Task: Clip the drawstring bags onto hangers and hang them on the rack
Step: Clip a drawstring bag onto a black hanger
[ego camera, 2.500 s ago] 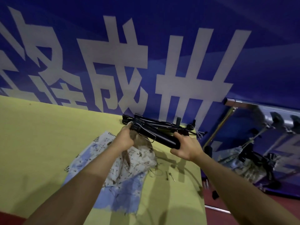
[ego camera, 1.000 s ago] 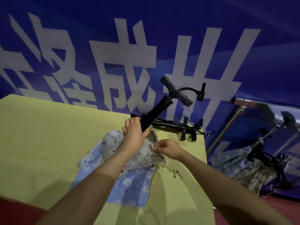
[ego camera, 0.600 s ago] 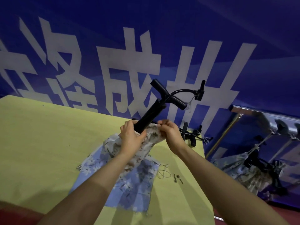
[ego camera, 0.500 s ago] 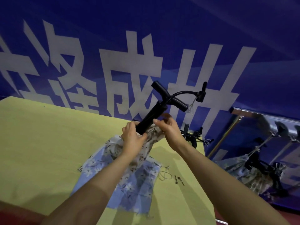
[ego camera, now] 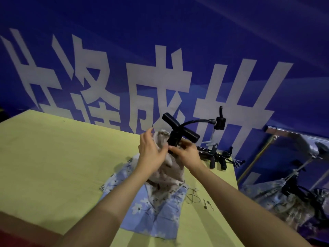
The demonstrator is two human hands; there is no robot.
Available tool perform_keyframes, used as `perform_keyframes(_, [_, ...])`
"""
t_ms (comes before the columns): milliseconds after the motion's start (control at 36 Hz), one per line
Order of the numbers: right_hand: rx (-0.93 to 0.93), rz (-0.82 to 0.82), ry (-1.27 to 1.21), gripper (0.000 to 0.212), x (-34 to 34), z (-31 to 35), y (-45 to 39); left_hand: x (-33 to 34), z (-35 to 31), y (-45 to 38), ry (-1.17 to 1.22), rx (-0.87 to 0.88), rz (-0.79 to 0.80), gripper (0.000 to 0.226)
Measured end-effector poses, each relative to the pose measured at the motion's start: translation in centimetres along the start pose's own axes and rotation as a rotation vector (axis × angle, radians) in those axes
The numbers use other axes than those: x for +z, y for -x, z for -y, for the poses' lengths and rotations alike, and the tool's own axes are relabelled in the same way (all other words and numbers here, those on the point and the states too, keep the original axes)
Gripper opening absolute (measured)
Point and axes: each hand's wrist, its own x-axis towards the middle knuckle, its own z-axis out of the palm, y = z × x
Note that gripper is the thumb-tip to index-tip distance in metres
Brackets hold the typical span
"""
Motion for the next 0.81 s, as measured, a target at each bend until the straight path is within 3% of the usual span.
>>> perform_keyframes(83, [-0.013, 0.012, 0.045, 0.052, 0.8, -2.6, -1.1, -0.9, 0.1, -0.2, -0.120, 0.244, -0.112, 0.077])
perform_keyframes(167, [-0.006, 0.018, 0.081, 0.022, 1.3, -0.3, 0.1, -1.4, -0.6, -1.0, -0.245, 0.548, -0.073, 0.065])
perform_keyframes(222, [-0.023, 0.031, 0.128, 0.008, 1.6, 0.4, 0.3, -1.4, -1.3, -1.7, -0.336, 0.636, 0.009, 0.053])
perform_keyframes(333, [-0.033, 0.107, 0.234, 0.036, 1.5, -0.7, -0.5, -0.8, -2.1, -3.2, -0.518, 0.739, 0.060, 0.039])
perform_keyframes(444, [-0.102, 0.103, 0.352, 0.045, 0.0, -0.6, 0.2, -0.3, -2.3, -4.0, -0.642, 0.635, -0.054, 0.037])
perform_keyframes(528, [-0.223, -0.003, 0.508, 0.051, -1.3, -0.3, 0.7, -0.1, -2.0, -4.6, -0.770, 0.610, -0.104, 0.027])
perform_keyframes(583, [-0.308, -0.127, 0.559, 0.044, -2.3, 0.3, 0.6, 0.0, -1.9, -4.4, -0.856, 0.628, -0.071, 0.044])
perform_keyframes(667, [-0.366, -0.232, 0.479, 0.020, -3.2, 1.3, -0.2, 0.0, -2.6, -4.2, -0.879, 0.623, -0.071, 0.062])
perform_keyframes(722, [-0.335, -0.255, 0.294, 0.007, -3.5, 2.5, -0.2, 0.0, -3.1, -4.2, -0.893, 0.619, -0.073, 0.054])
perform_keyframes(806, [-0.325, -0.304, 0.100, 0.012, -3.9, 4.8, 0.1, 0.2, -3.7, -4.1, -0.871, 0.639, -0.078, 0.032])
